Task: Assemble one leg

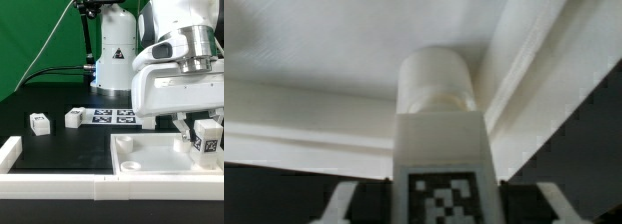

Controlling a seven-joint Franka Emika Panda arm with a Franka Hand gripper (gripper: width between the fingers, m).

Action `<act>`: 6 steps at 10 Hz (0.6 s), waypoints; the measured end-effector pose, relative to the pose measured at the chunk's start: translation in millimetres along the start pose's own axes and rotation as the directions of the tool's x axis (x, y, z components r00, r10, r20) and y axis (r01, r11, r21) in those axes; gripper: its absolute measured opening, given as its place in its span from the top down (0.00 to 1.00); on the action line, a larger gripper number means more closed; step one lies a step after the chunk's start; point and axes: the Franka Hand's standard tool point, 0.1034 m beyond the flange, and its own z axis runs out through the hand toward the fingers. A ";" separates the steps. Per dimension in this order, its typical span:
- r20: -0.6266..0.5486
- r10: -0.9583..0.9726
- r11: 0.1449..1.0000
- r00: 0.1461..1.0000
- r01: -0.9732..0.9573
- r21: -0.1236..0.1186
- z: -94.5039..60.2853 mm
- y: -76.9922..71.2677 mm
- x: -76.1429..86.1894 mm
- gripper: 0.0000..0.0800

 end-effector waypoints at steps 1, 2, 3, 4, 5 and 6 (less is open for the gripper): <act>0.000 0.000 1.000 1.000 0.000 0.000 0.0 0.0 0.0 0.64; 0.000 0.000 1.000 1.000 0.000 0.000 0.1 0.0 -0.1 0.54; 0.000 0.000 1.000 1.000 0.000 0.000 0.1 0.1 -0.1 0.35; 0.000 0.000 1.000 1.000 0.000 0.000 0.1 0.1 -0.1 0.35; 0.000 0.000 1.000 1.000 0.000 0.000 0.1 0.1 -0.1 0.22; 0.000 0.000 1.000 1.000 0.000 0.000 0.1 0.1 -0.1 0.19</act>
Offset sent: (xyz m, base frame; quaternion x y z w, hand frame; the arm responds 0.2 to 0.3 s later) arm 0.0000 0.0000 0.0000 0.0000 0.0000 0.0000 1.0000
